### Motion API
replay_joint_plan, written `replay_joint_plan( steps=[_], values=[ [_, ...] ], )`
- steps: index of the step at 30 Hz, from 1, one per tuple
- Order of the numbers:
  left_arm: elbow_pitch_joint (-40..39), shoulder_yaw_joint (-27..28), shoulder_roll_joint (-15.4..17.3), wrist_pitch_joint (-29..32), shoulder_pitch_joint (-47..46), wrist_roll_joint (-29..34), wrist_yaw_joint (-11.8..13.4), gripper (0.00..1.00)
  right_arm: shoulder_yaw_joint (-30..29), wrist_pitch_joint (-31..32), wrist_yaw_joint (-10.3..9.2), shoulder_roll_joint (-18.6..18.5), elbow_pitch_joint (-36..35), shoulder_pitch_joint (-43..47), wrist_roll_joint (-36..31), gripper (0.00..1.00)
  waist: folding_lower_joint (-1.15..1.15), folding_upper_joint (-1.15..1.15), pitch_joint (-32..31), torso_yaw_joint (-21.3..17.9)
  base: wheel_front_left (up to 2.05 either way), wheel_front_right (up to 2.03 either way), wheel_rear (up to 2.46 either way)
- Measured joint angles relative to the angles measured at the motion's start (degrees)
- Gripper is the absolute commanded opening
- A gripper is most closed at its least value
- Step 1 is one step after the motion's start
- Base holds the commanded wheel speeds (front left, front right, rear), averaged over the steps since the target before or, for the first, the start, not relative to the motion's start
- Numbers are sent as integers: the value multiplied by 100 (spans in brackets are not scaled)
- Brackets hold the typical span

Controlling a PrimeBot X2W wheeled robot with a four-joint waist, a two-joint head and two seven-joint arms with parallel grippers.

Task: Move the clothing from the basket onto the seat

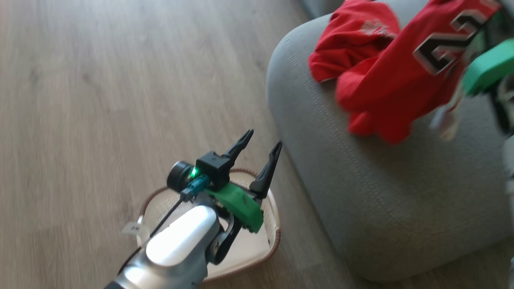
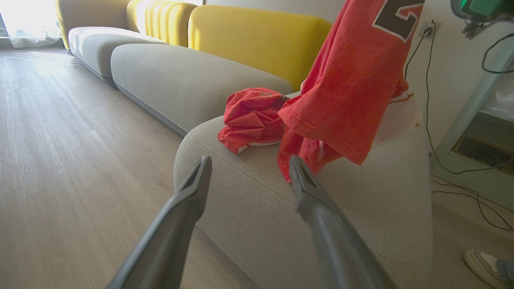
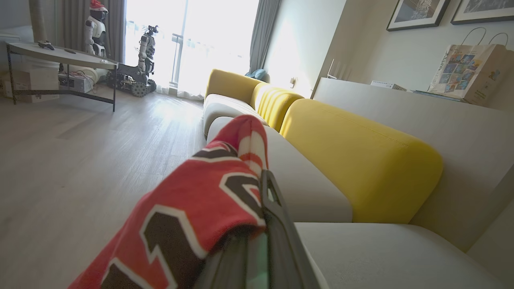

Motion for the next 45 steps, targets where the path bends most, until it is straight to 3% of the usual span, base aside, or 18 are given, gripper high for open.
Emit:
replay_joint_plan(
  steps=[9, 15, 30, 45],
  values=[
    [-478, -81, 59, 13, -419, 214, 14, 100, -371, 260, 0, -846, 628, -1462, -356, 0, 0, 0, 656, 538, 0, 0, 0],
    [-907, -141, 172, 115, -698, 413, 115, 100, -524, 357, 0, -1161, 1112, -2123, -583, 0, 0, 0, 1141, 919, 0, 0, 0],
    [-1512, -198, 456, 365, -931, 568, 263, 100, -1167, 165, 1, -1189, 2649, -2519, -1319, 0, 0, 0, 2000, 1606, 0, 0, 0],
    [-1724, -272, 571, 511, -1011, 616, 363, 100, -2382, 10, 0, -790, 3467, -2242, -2323, 0, 0, 0, 2256, 1588, 0, 0, 0]
  ],
)
